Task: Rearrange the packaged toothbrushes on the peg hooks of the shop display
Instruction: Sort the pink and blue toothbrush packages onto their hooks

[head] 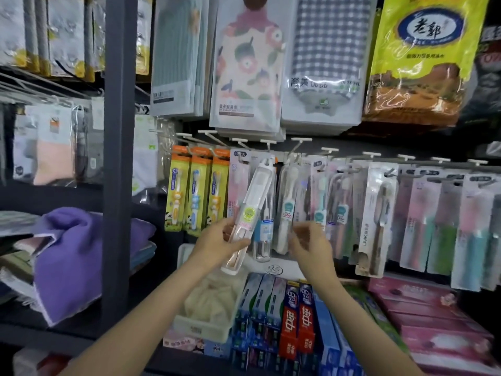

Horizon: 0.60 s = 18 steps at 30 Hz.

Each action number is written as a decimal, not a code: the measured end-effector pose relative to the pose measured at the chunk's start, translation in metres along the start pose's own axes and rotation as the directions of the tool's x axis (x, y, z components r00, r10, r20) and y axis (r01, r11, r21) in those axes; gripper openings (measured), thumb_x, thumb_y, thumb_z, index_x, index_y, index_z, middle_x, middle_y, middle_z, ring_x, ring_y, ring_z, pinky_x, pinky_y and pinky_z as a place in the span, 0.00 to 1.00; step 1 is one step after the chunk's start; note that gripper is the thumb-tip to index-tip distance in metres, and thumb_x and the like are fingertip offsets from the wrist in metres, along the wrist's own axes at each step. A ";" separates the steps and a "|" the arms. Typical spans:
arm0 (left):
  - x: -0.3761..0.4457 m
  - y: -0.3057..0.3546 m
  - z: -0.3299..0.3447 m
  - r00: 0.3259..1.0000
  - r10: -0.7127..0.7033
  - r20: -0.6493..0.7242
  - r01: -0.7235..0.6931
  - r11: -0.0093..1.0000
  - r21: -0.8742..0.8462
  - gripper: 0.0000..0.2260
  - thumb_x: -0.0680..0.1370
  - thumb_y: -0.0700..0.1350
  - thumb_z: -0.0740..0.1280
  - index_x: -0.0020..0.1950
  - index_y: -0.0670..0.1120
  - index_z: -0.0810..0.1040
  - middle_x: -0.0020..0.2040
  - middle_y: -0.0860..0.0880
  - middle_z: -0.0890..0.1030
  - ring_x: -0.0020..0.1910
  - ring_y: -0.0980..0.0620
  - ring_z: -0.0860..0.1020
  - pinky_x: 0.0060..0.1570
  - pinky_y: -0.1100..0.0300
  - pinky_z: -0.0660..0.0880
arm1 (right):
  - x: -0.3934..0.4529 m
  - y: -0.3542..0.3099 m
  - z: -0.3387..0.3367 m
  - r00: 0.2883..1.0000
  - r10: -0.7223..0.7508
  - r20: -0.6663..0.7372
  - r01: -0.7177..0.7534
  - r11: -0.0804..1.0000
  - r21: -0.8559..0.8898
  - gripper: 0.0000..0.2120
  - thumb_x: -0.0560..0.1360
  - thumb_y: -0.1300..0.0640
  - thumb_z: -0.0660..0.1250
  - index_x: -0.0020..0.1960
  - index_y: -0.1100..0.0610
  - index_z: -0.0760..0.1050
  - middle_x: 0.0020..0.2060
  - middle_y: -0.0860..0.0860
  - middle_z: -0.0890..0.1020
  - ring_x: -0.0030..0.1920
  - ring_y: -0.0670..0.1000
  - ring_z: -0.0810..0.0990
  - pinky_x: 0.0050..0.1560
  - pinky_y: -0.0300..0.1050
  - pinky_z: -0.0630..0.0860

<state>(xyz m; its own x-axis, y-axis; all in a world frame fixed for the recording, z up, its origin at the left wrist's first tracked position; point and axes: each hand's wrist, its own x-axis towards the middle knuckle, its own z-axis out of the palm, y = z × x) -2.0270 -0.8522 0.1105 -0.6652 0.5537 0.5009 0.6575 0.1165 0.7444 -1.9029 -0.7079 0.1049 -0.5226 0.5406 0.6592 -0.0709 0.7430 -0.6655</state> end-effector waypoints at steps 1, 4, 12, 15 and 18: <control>-0.001 0.000 -0.001 1.000 0.007 0.010 -0.007 1.000 -0.017 0.20 0.71 0.45 0.73 0.61 0.44 0.74 0.48 0.53 0.79 0.47 0.54 0.78 0.47 0.63 0.74 | 0.000 -0.006 0.005 0.997 0.016 0.079 -0.021 0.998 0.066 0.07 0.77 0.59 0.64 0.54 0.57 0.71 0.45 0.48 0.76 0.45 0.42 0.74 0.42 0.26 0.71; -0.005 0.000 0.001 0.995 0.045 0.089 -0.036 0.995 -0.096 0.18 0.70 0.48 0.72 0.58 0.44 0.76 0.50 0.51 0.80 0.51 0.53 0.78 0.56 0.56 0.75 | 0.001 -0.019 0.022 0.957 0.073 0.279 -0.134 0.969 0.206 0.15 0.76 0.53 0.65 0.59 0.57 0.70 0.48 0.45 0.76 0.48 0.41 0.75 0.46 0.28 0.72; -0.012 -0.015 -0.004 0.978 0.062 0.201 -0.066 0.998 0.012 0.19 0.70 0.47 0.73 0.60 0.48 0.76 0.51 0.53 0.78 0.50 0.57 0.77 0.47 0.68 0.73 | 0.008 -0.020 0.026 0.927 0.196 0.321 -0.295 0.908 0.298 0.20 0.72 0.54 0.70 0.60 0.57 0.68 0.53 0.55 0.79 0.52 0.54 0.78 0.49 0.45 0.76; -0.007 -0.016 -0.002 0.998 0.054 0.035 -0.055 0.997 0.050 0.16 0.73 0.40 0.70 0.61 0.45 0.75 0.56 0.48 0.78 0.50 0.55 0.76 0.48 0.68 0.72 | 0.013 -0.015 0.008 0.948 0.177 0.264 -0.236 0.949 0.211 0.17 0.75 0.60 0.66 0.63 0.57 0.66 0.49 0.50 0.76 0.48 0.50 0.76 0.44 0.40 0.73; 0.003 -0.012 0.002 0.986 0.019 -0.167 -0.003 0.995 0.096 0.20 0.75 0.40 0.68 0.66 0.42 0.70 0.62 0.46 0.74 0.58 0.50 0.74 0.58 0.58 0.72 | 0.017 -0.008 -0.013 0.970 0.138 0.199 -0.160 0.982 0.097 0.18 0.76 0.59 0.64 0.65 0.55 0.66 0.47 0.47 0.74 0.48 0.49 0.75 0.48 0.45 0.71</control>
<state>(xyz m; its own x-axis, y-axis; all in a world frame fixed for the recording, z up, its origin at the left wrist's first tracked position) -2.0366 -0.8503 0.1021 -0.7022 0.4102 0.5820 0.6906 0.1934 0.6969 -1.9004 -0.6997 0.1263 -0.6856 0.5491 0.4779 -0.0687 0.6048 -0.7934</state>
